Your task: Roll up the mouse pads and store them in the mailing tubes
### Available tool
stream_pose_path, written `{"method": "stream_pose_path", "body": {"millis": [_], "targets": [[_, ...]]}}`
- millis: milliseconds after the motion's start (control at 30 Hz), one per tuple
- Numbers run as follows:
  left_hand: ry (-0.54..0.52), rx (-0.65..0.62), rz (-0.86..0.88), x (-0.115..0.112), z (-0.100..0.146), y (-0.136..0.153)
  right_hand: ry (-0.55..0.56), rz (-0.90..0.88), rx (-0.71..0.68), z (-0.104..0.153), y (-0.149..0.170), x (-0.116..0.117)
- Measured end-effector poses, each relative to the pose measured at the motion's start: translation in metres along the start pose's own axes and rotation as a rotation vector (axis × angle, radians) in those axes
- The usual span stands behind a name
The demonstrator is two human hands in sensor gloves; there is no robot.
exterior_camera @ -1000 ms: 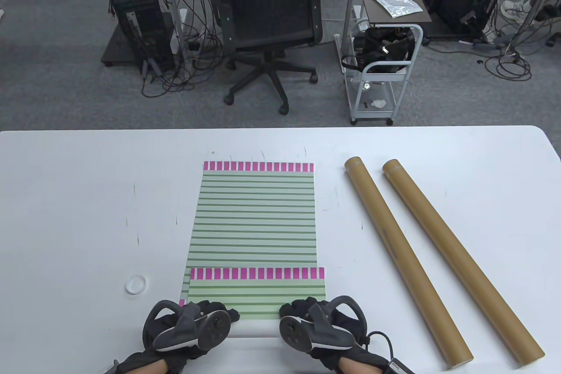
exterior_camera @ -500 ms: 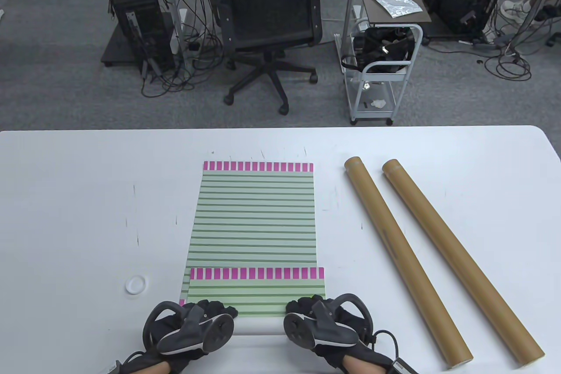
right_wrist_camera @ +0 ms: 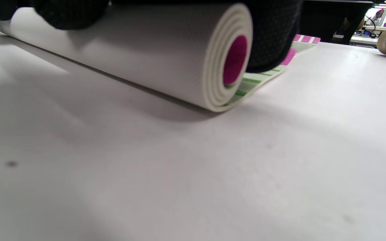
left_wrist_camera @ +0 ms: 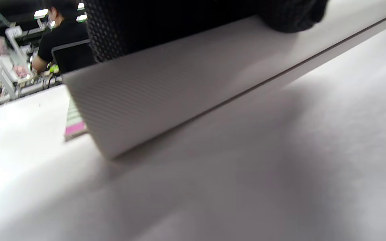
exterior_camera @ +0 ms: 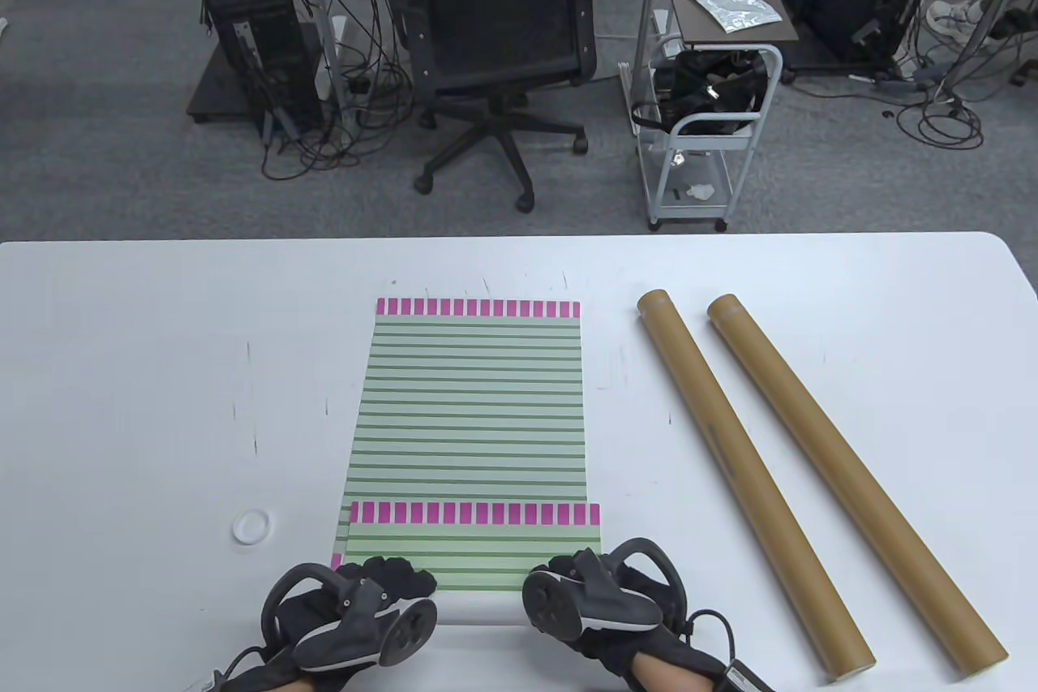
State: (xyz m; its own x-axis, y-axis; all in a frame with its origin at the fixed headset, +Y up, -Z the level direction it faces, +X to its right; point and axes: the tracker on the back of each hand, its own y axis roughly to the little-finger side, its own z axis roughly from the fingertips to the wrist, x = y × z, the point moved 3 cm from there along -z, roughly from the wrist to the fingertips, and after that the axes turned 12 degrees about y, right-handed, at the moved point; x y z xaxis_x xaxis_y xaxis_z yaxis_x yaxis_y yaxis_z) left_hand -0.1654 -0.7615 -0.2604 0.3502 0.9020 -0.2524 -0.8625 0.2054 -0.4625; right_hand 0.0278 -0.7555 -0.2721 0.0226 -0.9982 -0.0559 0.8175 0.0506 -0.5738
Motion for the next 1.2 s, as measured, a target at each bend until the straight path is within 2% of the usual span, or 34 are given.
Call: {"method": "stream_pose_path", "body": {"millis": [100, 233, 333, 400, 500, 600, 733, 867, 933, 1100, 1200], "targets": [[0.021, 0.021, 0.008, -0.002, -0.006, 0.003, 0.083, 0.103, -0.017, 0.005, 0.000, -0.010], [0.022, 0.021, 0.015, -0.005, -0.005, 0.004, 0.013, 0.105, 0.000, 0.001, 0.003, 0.006], [0.014, 0.023, 0.000, -0.005, -0.005, 0.004, 0.027, 0.067, 0.005, -0.001, 0.004, 0.003], [0.008, 0.021, 0.015, -0.005, -0.004, 0.007, 0.027, 0.105, -0.014, -0.002, 0.001, 0.002], [0.010, -0.014, 0.034, -0.005, -0.001, 0.009, -0.021, 0.079, -0.028, -0.004, 0.001, 0.002], [0.019, -0.054, 0.058, -0.004, 0.001, 0.006, -0.129, -0.010, -0.015, -0.003, 0.003, 0.003], [-0.015, -0.018, -0.005, -0.001, 0.000, 0.001, -0.120, 0.001, -0.017, 0.000, 0.004, 0.005], [0.032, -0.005, 0.065, -0.003, -0.007, 0.007, -0.003, 0.070, -0.022, 0.004, 0.005, -0.002], [0.044, -0.003, 0.086, -0.004, -0.009, 0.010, -0.025, 0.083, -0.026, 0.003, 0.004, -0.001], [0.013, 0.009, 0.010, -0.008, -0.006, 0.006, -0.039, 0.028, -0.001, -0.001, 0.008, 0.004], [0.030, 0.002, 0.050, -0.009, -0.005, 0.009, -0.041, 0.020, 0.009, -0.003, 0.009, 0.005]]}}
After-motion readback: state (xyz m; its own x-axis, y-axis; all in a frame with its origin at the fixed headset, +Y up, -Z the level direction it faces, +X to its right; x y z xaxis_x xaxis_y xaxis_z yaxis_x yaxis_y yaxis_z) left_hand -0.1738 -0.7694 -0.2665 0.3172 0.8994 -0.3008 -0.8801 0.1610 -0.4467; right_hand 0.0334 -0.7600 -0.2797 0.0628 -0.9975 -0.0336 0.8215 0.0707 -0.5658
